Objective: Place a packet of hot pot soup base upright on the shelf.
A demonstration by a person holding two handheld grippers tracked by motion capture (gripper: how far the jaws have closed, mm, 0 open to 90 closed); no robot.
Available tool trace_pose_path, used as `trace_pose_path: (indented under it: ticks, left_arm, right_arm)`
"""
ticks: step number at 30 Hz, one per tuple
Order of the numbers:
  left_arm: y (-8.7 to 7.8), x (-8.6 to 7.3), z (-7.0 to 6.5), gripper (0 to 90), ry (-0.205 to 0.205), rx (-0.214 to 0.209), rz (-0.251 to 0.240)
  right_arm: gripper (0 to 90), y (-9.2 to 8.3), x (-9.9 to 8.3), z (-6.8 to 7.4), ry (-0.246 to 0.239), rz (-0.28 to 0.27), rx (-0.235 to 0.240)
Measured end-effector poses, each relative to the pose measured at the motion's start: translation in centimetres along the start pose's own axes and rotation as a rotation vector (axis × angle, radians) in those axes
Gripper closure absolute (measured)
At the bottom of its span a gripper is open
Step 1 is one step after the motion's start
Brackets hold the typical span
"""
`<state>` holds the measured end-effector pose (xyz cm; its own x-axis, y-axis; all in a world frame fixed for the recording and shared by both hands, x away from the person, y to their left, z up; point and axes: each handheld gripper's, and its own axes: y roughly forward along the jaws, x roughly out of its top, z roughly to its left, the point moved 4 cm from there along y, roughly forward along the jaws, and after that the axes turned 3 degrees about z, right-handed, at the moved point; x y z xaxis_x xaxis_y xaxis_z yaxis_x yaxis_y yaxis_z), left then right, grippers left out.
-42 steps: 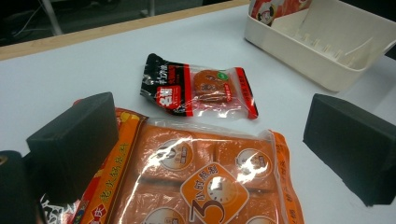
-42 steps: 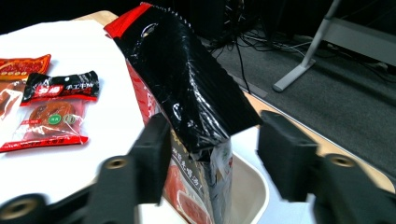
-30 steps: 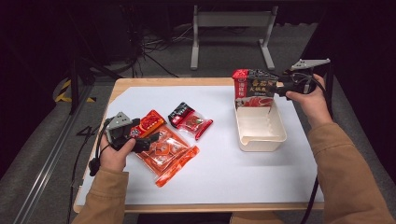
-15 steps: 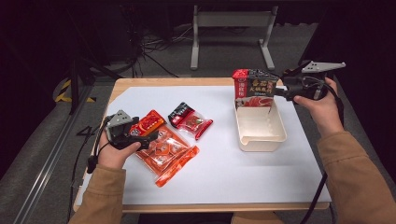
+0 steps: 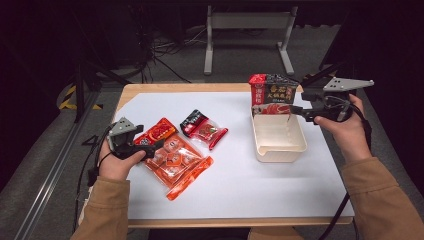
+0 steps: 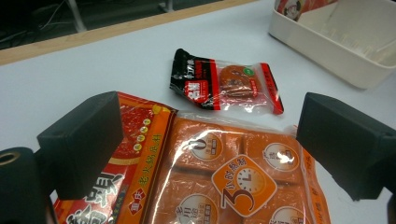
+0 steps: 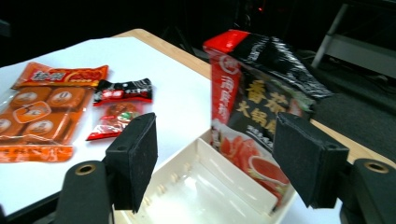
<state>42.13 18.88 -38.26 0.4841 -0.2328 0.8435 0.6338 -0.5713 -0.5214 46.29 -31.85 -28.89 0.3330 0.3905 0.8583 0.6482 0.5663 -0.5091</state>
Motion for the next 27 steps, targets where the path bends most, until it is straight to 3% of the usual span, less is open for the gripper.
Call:
trace_pose_path:
  ticks: [7, 11, 16, 18, 23, 27]
  left_arm:
    - [-0.4, -0.2, 0.8, 11.6, -0.002, 0.029, -0.004]
    - [-0.7, -0.3, 1.2, 14.2, 0.001, 0.053, 0.025]
    - [-1.1, -0.3, 1.3, 18.1, -0.023, 0.042, 0.018]
    - [-1.1, -0.3, 1.5, 17.8, -0.022, 0.049, 0.011]
    - [-1.0, -0.5, 1.9, 16.0, -0.031, 0.065, 0.017]
    - [-1.0, -0.5, 2.0, 13.9, -0.029, 0.072, 0.010]
  right_arm:
    - [38.0, 0.1, -0.1, 1.6, -0.026, -0.025, 0.053]
    - [40.8, 0.1, -0.2, 3.0, -0.052, -0.027, 0.085]
    - [43.8, 0.3, -0.8, 4.2, -0.081, -0.029, 0.106]
    - [43.8, 0.2, -1.1, 4.5, -0.071, -0.042, 0.116]
    - [42.7, -0.1, -1.4, 5.0, -0.055, -0.068, 0.100]
    - [40.7, -0.1, -2.0, 5.6, -0.076, -0.074, 0.079]
